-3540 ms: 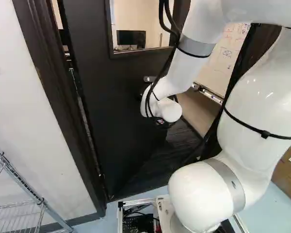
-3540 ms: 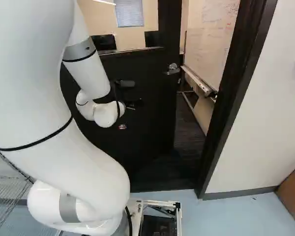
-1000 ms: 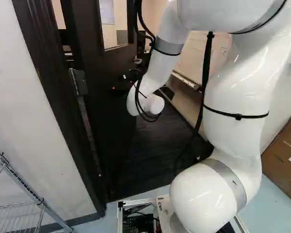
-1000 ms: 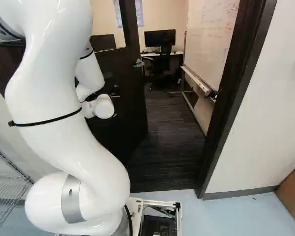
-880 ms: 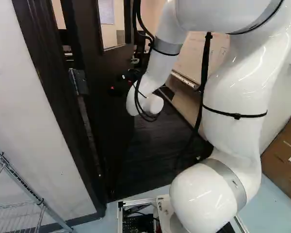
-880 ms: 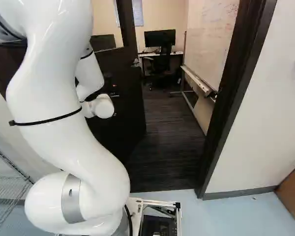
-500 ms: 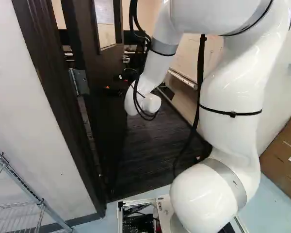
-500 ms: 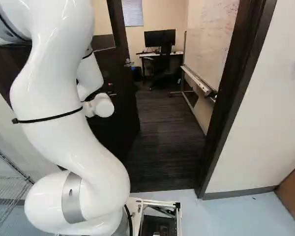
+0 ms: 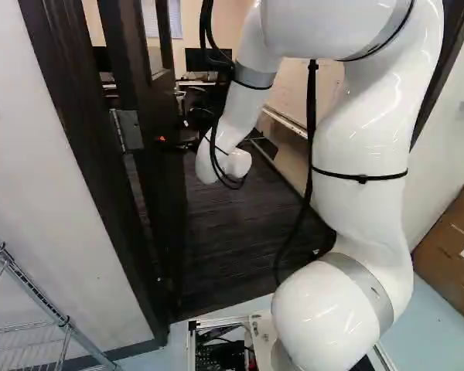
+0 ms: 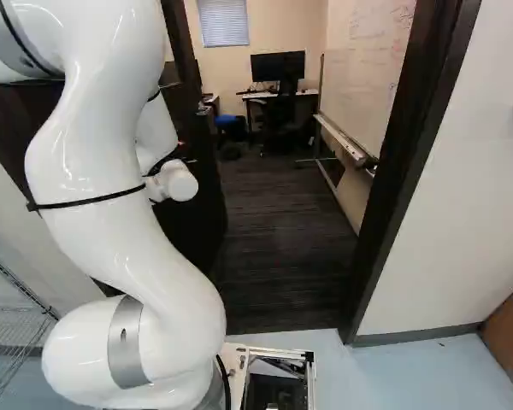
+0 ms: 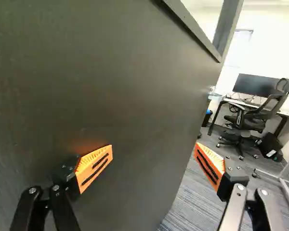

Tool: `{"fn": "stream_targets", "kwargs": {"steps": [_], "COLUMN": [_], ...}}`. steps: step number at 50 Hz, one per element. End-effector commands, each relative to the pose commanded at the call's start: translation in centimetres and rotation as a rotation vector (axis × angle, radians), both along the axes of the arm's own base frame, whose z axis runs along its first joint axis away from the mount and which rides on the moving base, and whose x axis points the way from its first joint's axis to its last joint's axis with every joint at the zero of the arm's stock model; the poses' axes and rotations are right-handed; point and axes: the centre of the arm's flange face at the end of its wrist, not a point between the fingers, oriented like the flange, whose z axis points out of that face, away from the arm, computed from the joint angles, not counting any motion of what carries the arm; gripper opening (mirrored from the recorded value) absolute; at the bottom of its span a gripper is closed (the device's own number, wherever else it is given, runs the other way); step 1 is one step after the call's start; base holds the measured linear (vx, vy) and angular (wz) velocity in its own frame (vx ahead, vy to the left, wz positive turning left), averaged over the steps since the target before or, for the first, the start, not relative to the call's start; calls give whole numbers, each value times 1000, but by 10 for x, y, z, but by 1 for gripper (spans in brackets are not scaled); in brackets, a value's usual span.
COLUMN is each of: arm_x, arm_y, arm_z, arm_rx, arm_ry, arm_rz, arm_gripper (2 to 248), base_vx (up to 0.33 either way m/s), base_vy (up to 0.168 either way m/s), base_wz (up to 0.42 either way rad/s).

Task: Open the door and move inside

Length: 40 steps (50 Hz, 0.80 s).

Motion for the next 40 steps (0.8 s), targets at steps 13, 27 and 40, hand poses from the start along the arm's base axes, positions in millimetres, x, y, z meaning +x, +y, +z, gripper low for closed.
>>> {"fn": "stream_targets", "kwargs": {"steps": [13,27,40], "arm_x": [4,12,25], "arm_y": [5,-17,-41], "arm_z": [0,1,1], "arm_rx": [2,23,48], "arm_ry": [-9,0,12], "arm_rz": [15,-80,-193], "arm_gripper": [247,247,247], "base_vx": [0,0,0], "base_vy": [0,0,0], "base_wz": [0,0,0]}}
